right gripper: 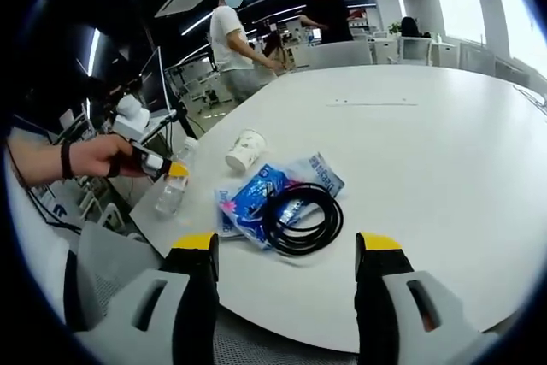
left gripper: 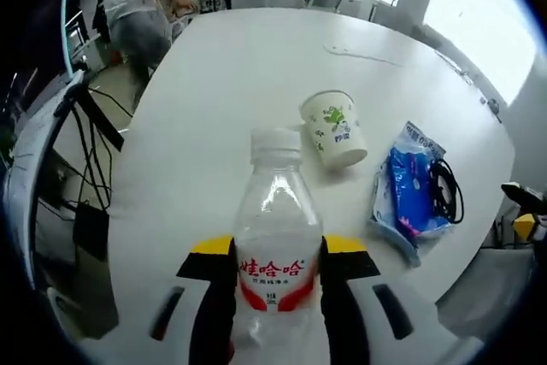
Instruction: Arrange the tabletop items into an orderly group along one side of the table until the central work area is clear of visible clutter.
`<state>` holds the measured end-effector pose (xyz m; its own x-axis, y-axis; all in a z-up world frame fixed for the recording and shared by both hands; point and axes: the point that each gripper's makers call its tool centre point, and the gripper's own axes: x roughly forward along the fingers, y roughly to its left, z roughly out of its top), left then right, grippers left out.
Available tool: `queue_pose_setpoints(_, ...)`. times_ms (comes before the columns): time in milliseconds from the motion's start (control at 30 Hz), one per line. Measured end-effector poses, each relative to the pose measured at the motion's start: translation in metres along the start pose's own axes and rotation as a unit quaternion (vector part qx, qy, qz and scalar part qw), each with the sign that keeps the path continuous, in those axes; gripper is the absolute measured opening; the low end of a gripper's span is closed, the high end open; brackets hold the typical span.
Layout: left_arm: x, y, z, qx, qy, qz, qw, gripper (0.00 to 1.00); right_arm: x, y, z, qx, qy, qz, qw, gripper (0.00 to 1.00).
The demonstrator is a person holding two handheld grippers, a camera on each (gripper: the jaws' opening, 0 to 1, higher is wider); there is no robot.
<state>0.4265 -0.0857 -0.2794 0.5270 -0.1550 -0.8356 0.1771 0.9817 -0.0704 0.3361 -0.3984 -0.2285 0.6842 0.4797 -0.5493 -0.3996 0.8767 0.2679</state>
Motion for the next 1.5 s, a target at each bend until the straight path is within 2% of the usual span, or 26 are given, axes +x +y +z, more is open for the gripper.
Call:
queue_pose_setpoints(733,-0.021,0.004,0.022,0.018,-0.035,0.006,0.9992,0.36,0.000,0.007,0.000,-0.001,0.000,0.005,1.0000,0.63)
queue_pose_setpoints(967,-0.020,0.001,0.017,0.019,-0.036,0.007,0.9991,0.36,0.001,0.008,0.002,0.000,-0.005,0.005,1.0000,0.64)
queue_pose_setpoints(1167,-0.022,-0.003,0.012,0.041,-0.038,0.017,0.9983,0.36,-0.002,0.008,-0.001,0.000,-0.002,0.004,1.0000,0.64)
queue_pose_setpoints(1500,-0.022,-0.002,0.008,0.038,-0.047,0.022,0.9980,0.35,-0.005,0.006,-0.005,0.003,-0.001,-0.001,1.0000,0.64)
